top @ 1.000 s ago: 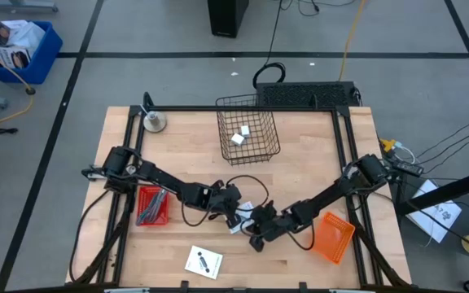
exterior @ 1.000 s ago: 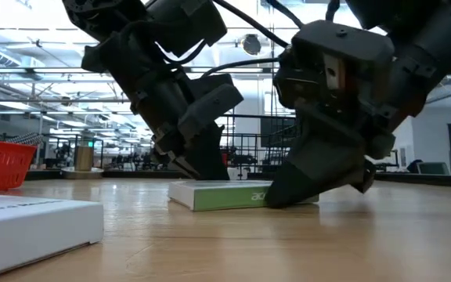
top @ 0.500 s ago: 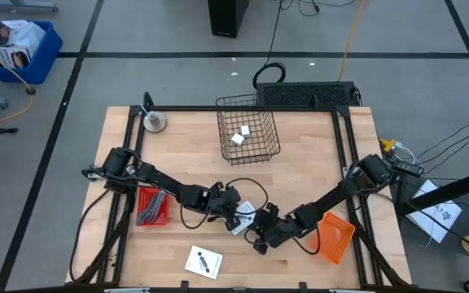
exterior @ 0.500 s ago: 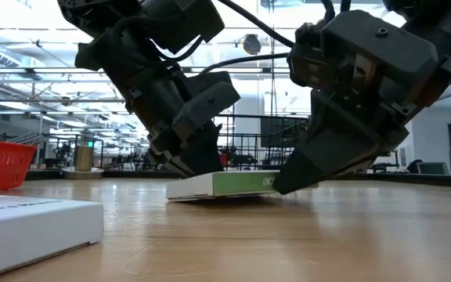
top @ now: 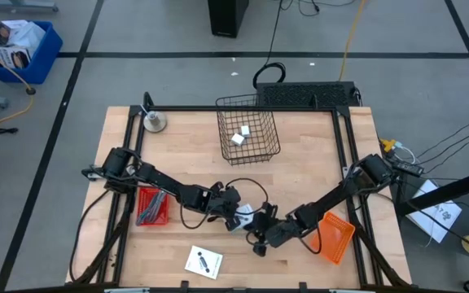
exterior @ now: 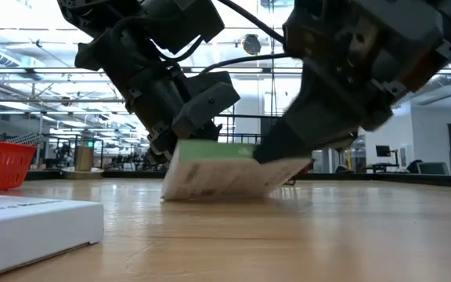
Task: Pick and place items into bin
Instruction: Put the right card reader box into the orange basket
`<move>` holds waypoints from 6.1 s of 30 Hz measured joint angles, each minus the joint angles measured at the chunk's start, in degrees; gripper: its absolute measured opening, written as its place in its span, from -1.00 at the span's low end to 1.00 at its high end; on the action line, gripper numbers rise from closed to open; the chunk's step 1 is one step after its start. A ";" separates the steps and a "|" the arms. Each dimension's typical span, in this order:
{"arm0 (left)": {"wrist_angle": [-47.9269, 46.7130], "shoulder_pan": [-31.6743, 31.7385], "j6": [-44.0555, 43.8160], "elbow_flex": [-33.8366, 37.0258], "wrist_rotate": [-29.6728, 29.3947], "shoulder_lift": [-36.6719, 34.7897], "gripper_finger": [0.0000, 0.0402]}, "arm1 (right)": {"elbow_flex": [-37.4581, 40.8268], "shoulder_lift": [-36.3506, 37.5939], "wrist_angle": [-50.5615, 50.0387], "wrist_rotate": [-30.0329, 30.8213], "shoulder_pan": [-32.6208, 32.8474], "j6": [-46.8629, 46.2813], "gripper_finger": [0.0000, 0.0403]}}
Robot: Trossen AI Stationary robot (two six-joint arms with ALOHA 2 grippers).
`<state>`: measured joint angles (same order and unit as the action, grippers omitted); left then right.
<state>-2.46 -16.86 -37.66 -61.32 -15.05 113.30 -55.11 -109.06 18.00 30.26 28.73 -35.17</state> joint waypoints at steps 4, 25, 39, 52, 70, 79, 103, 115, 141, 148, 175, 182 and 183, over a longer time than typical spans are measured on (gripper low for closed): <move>0.04 0.00 -0.16 0.00 -0.03 0.00 -0.94 | -0.01 0.09 0.65 0.15 -0.34 1.02 -1.00; -0.56 0.58 -0.16 0.01 0.37 -0.13 -0.91 | 0.21 -0.06 3.48 0.30 -3.45 20.11 -1.00; -0.85 0.63 -2.45 0.02 4.59 -2.08 -0.93 | 0.02 0.00 8.55 2.77 -3.48 26.96 -1.00; 0.01 1.51 -1.44 0.04 5.88 -2.25 -0.89 | 0.08 0.00 9.61 6.44 -4.62 29.52 -1.00; -3.73 -1.29 3.58 -0.01 2.88 -4.71 -0.97 | 0.19 3.70 -9.00 0.40 2.82 -1.64 -1.00; -9.77 -5.70 5.46 -0.23 6.15 -16.28 -0.97 | 1.36 3.61 -16.73 -1.94 2.62 -15.11 -1.00; -8.61 -4.44 -0.48 -0.17 16.44 -5.12 -0.98 | 1.48 0.39 -8.20 -8.80 -1.26 -17.53 -1.00; -7.48 -4.20 -1.08 -0.13 12.80 -4.31 -0.96 | 1.52 0.02 -1.59 -4.43 -1.39 -10.93 -1.00; 7.19 0.07 4.04 0.15 5.41 -1.48 -0.92 | 1.35 2.52 -2.78 -3.26 3.73 -14.14 -1.00; -5.40 1.43 5.48 0.01 -1.35 -6.01 -0.98 | 1.36 2.52 -10.84 -3.31 4.40 -21.03 -1.00; -0.36 3.34 -3.11 0.07 11.32 -0.59 -0.93 | 2.86 2.36 -12.30 1.59 -1.30 -15.38 -1.00; -0.33 3.21 -3.18 0.07 10.75 -0.59 -0.94 | 2.90 2.30 -9.58 3.49 -0.72 -12.84 -1.00; -0.33 3.21 -3.31 0.07 10.71 -0.57 -0.92 | 2.90 2.30 -9.55 3.66 -0.71 -12.24 -1.00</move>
<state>-2.79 -13.65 -40.97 -61.25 -4.33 112.73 -52.21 -106.76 8.45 33.92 28.02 -47.41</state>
